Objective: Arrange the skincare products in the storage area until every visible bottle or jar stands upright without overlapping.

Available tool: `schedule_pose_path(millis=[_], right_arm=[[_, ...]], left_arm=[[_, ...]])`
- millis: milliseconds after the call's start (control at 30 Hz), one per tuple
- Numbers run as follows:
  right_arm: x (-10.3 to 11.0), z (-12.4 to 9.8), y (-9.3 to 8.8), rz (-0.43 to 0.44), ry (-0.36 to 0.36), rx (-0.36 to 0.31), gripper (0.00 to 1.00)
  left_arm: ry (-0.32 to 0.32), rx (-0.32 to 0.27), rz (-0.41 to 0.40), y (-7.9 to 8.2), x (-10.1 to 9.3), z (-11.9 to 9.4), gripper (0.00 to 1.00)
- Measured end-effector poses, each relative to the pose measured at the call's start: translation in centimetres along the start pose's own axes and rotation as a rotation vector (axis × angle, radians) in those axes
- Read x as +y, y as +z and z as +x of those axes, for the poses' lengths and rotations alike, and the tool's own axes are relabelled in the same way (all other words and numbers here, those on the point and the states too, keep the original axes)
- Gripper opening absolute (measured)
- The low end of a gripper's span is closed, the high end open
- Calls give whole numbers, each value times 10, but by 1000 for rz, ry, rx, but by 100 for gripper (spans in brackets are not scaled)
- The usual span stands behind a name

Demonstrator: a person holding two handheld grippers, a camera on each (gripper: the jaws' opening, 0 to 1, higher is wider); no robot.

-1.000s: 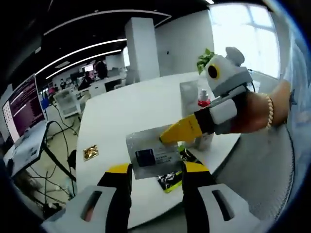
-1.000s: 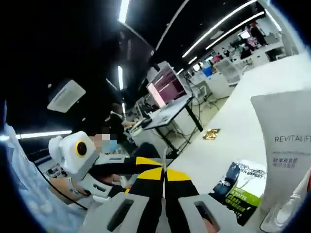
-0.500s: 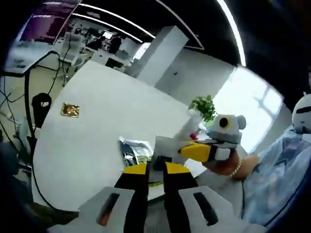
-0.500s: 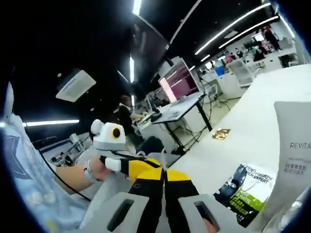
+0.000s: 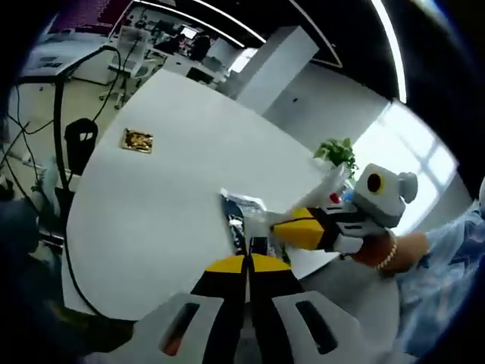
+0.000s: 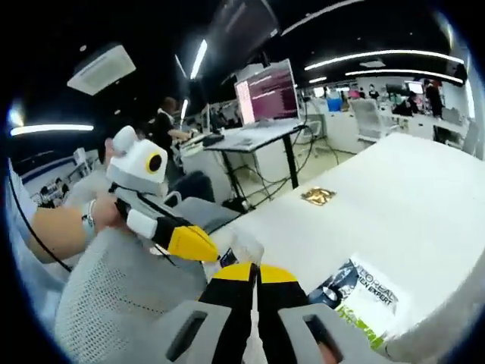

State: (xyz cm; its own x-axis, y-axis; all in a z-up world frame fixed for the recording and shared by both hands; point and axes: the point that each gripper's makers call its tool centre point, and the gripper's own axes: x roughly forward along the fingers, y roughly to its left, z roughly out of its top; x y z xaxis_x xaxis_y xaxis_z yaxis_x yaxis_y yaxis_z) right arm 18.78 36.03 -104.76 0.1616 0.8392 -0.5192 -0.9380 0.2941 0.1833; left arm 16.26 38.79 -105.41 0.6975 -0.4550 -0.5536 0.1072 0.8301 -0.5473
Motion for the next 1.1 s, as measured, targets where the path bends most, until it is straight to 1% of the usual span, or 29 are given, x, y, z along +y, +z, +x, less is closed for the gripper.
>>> schedule_pose_path(millis=[33, 67, 133, 167, 267, 300, 333, 400, 433, 467, 533, 567, 600, 633, 700, 733, 767, 800, 833, 867, 900, 967, 1033, 1067, 1100], right_arm=[[-2, 9, -9, -31, -19, 34, 0], [-2, 15, -14, -55, -27, 54, 0], [-3, 27, -26, -83, -43, 92, 0], [-3, 32, -30, -100, -52, 98, 0], [-6, 38, -38, -179, -78, 121, 0], [-6, 39, -38, -191, -80, 122, 0], [-7, 40, -41, -227, -84, 129, 0], [-10, 41, -43, -267, -101, 132, 0], [-12, 41, -44, -278, -113, 137, 2], [-16, 40, -47, -275, -126, 158, 5], [-23, 36, -49, -252, -138, 175, 6], [-26, 33, -49, -248, -149, 173, 6], [-33, 27, -46, -251, -187, 162, 6], [-36, 24, -43, -258, -205, 152, 6], [-35, 18, -38, -261, -215, 128, 1], [-31, 16, -36, -251, -203, 118, 0], [-22, 17, -37, -224, -162, 115, 0], [-22, 16, -37, -220, -171, 115, 0], [-8, 21, -40, -210, -103, 119, 0], [3, 26, -44, -220, -58, 137, 0], [7, 29, -48, -225, -43, 151, 0], [9, 35, -55, -213, -47, 176, 0], [4, 37, -64, -207, -71, 218, 0], [2, 37, -67, -214, -81, 231, 0], [2, 36, -62, -212, -87, 191, 0]], left_arm=[[15, 20, 5, -3, 6, 3, 0], [30, 51, 16, -8, 13, 8, 0], [62, 87, 35, -15, 26, 14, 0], [69, 97, 44, -17, 31, 17, 0], [98, 115, 93, -22, 40, 22, 0], [106, 123, 109, -24, 40, 22, 0], [113, 128, 125, -26, 42, 23, 0], [124, 136, 155, -30, 44, 25, 0], [132, 141, 156, -33, 45, 26, 0], [135, 143, 155, -34, 46, 27, 0], [135, 135, 154, -36, 48, 26, 0], [131, 97, 133, -31, 47, 26, 0], [131, 99, 130, -32, 47, 25, 0], [136, 94, 119, -32, 48, 25, 0], [143, 81, 120, -32, 49, 25, 0], [147, 79, 122, -33, 50, 25, 0], [147, 62, 127, -32, 49, 25, 0], [148, 59, 130, -32, 49, 25, 0], [147, 47, 132, -31, 50, 25, 0], [144, 36, 135, -30, 50, 25, 0], [141, 30, 137, -30, 50, 26, 0], [131, 14, 140, -29, 50, 27, 0], [122, 7, 146, -28, 49, 28, 0], [115, -7, 160, -27, 49, 29, 0], [115, -12, 170, -27, 49, 29, 0]])
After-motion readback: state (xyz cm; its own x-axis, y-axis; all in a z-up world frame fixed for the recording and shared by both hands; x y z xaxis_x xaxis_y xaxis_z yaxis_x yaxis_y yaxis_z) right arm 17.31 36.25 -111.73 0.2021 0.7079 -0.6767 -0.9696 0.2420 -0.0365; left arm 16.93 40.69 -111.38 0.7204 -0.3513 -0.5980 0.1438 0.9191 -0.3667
